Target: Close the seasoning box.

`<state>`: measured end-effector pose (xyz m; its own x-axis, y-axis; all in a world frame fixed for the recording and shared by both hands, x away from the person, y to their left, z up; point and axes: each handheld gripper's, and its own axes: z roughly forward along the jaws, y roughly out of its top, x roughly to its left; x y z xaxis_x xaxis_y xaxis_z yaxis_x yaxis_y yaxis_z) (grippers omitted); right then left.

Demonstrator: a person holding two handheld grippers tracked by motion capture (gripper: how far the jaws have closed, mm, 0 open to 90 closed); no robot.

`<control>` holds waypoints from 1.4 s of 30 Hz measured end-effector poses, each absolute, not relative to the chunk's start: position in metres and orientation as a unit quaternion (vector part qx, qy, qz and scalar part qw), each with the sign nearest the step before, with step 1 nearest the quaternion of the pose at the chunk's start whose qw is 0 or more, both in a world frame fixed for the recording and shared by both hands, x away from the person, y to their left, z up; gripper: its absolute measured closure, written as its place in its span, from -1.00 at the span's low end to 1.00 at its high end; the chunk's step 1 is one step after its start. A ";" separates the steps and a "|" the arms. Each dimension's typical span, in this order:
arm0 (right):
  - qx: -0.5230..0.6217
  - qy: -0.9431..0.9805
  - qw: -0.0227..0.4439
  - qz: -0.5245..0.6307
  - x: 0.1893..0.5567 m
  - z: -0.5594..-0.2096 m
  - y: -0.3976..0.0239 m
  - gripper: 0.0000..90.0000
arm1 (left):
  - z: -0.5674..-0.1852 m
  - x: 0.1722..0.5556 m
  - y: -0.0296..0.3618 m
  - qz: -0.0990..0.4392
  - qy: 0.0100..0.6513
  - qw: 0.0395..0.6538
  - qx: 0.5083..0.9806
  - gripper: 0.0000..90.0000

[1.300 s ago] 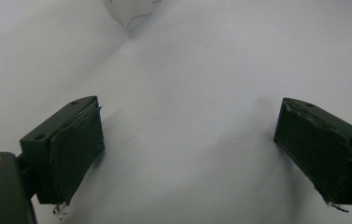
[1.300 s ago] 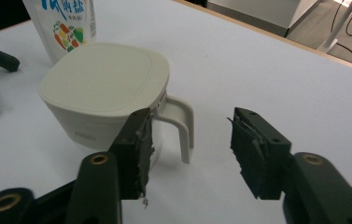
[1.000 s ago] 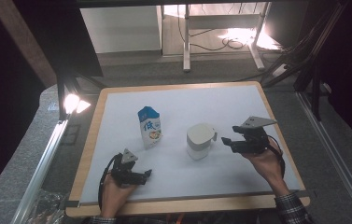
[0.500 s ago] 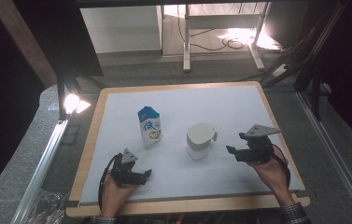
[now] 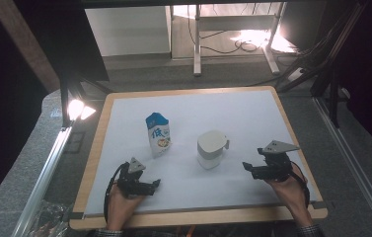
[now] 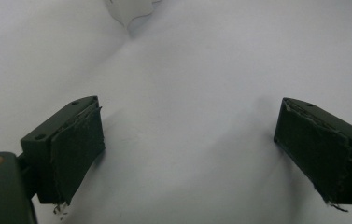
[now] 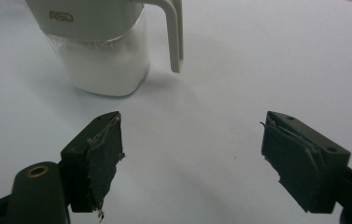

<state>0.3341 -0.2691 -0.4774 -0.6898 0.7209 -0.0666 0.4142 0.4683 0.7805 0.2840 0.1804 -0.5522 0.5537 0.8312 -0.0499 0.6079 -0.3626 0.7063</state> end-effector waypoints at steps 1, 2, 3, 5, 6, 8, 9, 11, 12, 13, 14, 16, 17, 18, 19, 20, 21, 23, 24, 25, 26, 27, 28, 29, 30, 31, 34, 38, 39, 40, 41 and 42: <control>0.342 0.833 0.198 0.388 0.334 -0.479 -0.269 -0.56 | -0.552 0.284 0.180 0.160 0.444 0.348 0.810 -0.82; 0.342 0.833 0.197 0.387 0.333 -0.480 -0.270 -0.58 | -0.552 0.284 0.180 0.160 0.444 0.348 0.810 -0.82; 0.345 0.832 0.196 0.387 0.333 -0.482 -0.270 -0.60 | -0.552 0.284 0.180 0.161 0.445 0.348 0.809 -0.82; 0.348 0.831 0.195 0.388 0.332 -0.485 -0.271 -0.62 | -0.552 0.284 0.180 0.160 0.444 0.348 0.810 -0.82; 0.348 0.831 0.194 0.387 0.332 -0.486 -0.271 -0.64 | -0.552 0.284 0.180 0.160 0.444 0.348 0.810 -0.82; 0.351 0.831 0.194 0.385 0.330 -0.490 -0.271 -0.66 | -0.552 0.284 0.180 0.161 0.444 0.348 0.810 -0.82; 0.352 0.833 0.190 0.382 0.330 -0.493 -0.271 -0.68 | -0.552 0.284 0.180 0.161 0.444 0.348 0.810 -0.82; 0.353 0.836 0.187 0.377 0.329 -0.497 -0.270 -0.70 | -0.552 0.284 0.180 0.161 0.444 0.348 0.810 -0.82; 0.353 0.837 0.186 0.374 0.329 -0.499 -0.270 -0.70 | -0.552 0.284 0.180 0.161 0.444 0.348 0.810 -0.82; 0.352 0.839 0.185 0.372 0.328 -0.500 -0.270 -0.71 | -0.552 0.284 0.180 0.161 0.444 0.348 0.810 -0.82; 0.351 0.840 0.185 0.370 0.328 -0.503 -0.270 -0.71 | -0.552 0.284 0.180 0.161 0.444 0.348 0.810 -0.82; 0.350 0.842 0.183 0.368 0.327 -0.506 -0.269 -0.73 | -0.552 0.284 0.180 0.161 0.444 0.348 0.810 -0.82; 0.351 0.842 0.182 0.368 0.327 -0.507 -0.269 -0.73 | -0.552 0.284 0.180 0.161 0.444 0.348 0.810 -0.82; 0.351 0.842 0.181 0.367 0.326 -0.509 -0.268 -0.74 | -0.552 0.284 0.180 0.161 0.444 0.348 0.810 -0.82; 0.351 0.843 0.180 0.366 0.326 -0.510 -0.268 -0.75 | -0.552 0.284 0.180 0.161 0.444 0.348 0.810 -0.82; 0.351 0.843 0.178 0.366 0.326 -0.512 -0.268 -0.78 | -0.552 0.284 0.180 0.161 0.444 0.348 0.810 -0.82; 0.350 0.845 0.177 0.363 0.325 -0.513 -0.267 -0.79 | -0.552 0.284 0.180 0.161 0.444 0.348 0.810 -0.82; 0.348 0.848 0.174 0.360 0.325 -0.517 -0.266 -0.83 | -0.552 0.284 0.180 0.161 0.444 0.348 0.810 -0.82; 0.348 0.848 0.173 0.360 0.325 -0.518 -0.265 -0.84 | -0.552 0.284 0.180 0.161 0.444 0.348 0.810 -0.82; 0.348 0.850 0.173 0.355 0.324 -0.520 -0.265 -0.85 | -0.552 0.284 0.180 0.161 0.445 0.349 0.809 -0.82; 0.349 0.851 0.174 0.352 0.324 -0.521 -0.264 -0.86 | -0.552 0.284 0.180 0.161 0.445 0.348 0.809 -0.82; 0.349 0.852 0.174 0.349 0.324 -0.523 -0.263 -0.87 | -0.552 0.284 0.180 0.161 0.444 0.348 0.810 -0.82; 0.351 0.852 0.172 0.348 0.324 -0.524 -0.263 -0.87 | -0.552 0.284 0.180 0.161 0.445 0.349 0.809 -0.82; 0.351 0.853 0.170 0.346 0.324 -0.525 -0.263 -0.88 | -0.552 0.284 0.180 0.161 0.445 0.348 0.809 -0.82; 0.351 0.855 0.170 0.343 0.324 -0.527 -0.262 -0.88 | -0.552 0.284 0.180 0.161 0.445 0.349 0.809 -0.82; 0.352 0.856 0.170 0.340 0.324 -0.529 -0.262 -0.88 | -0.552 0.284 0.180 0.161 0.445 0.348 0.809 -0.82; 0.354 0.854 0.169 0.342 0.324 -0.532 -0.262 -0.91 | -0.552 0.284 0.180 0.161 0.445 0.348 0.809 -0.82; 0.355 0.852 0.171 0.345 0.323 -0.533 -0.262 -0.91 | -0.552 0.284 0.180 0.161 0.444 0.348 0.809 -0.82; 0.355 0.852 0.171 0.346 0.323 -0.533 -0.262 -0.91 | -0.552 0.284 0.180 0.161 0.444 0.348 0.810 -0.82; 0.355 0.851 0.171 0.346 0.323 -0.534 -0.262 -0.91 | -0.552 0.284 0.180 0.161 0.444 0.348 0.810 -0.82; 0.355 0.851 0.172 0.348 0.323 -0.534 -0.262 -0.91 | -0.552 0.284 0.180 0.162 0.445 0.348 0.809 -0.82; 0.355 0.850 0.172 0.348 0.322 -0.534 -0.263 -0.91 | -0.553 0.284 0.180 0.162 0.445 0.349 0.809 -0.82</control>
